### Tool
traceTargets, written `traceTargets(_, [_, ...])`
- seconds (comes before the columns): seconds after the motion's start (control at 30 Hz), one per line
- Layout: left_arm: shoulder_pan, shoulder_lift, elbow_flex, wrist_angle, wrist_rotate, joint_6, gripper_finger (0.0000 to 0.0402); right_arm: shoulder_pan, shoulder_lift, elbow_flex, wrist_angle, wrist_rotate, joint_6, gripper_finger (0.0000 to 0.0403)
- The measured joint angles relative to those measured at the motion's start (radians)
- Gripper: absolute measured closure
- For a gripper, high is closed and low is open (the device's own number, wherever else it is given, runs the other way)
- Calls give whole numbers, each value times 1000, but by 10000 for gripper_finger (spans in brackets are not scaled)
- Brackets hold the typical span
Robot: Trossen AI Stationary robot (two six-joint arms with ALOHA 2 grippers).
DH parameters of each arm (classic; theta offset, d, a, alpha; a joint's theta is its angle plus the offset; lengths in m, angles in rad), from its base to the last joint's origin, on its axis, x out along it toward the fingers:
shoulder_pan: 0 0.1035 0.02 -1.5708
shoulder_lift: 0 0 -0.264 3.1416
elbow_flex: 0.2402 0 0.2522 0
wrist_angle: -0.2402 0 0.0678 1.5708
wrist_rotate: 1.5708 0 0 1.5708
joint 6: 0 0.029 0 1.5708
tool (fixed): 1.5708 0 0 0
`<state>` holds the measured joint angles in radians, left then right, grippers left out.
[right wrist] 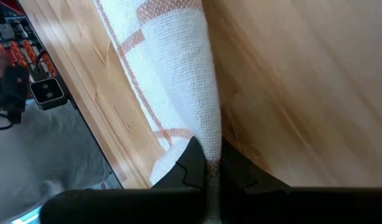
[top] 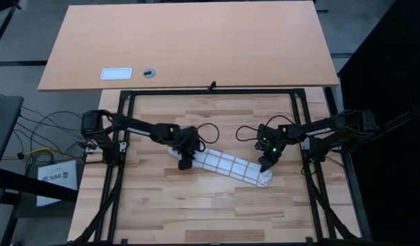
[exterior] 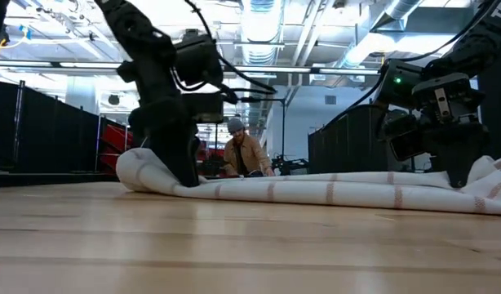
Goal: Roll towel
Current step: Roll the white patterned towel
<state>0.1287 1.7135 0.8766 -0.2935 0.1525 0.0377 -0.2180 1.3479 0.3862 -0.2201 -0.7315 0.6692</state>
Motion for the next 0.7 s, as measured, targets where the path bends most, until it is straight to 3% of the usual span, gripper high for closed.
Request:
traceTargets(0.3, [7,-113,-150,126,-7,-137,286,0,-1,2,4,4,-18,388])
traceTargets(0.7, [13,-160,-225,143,-51,-158,286,-67,-1,70,-12,-79,8,251])
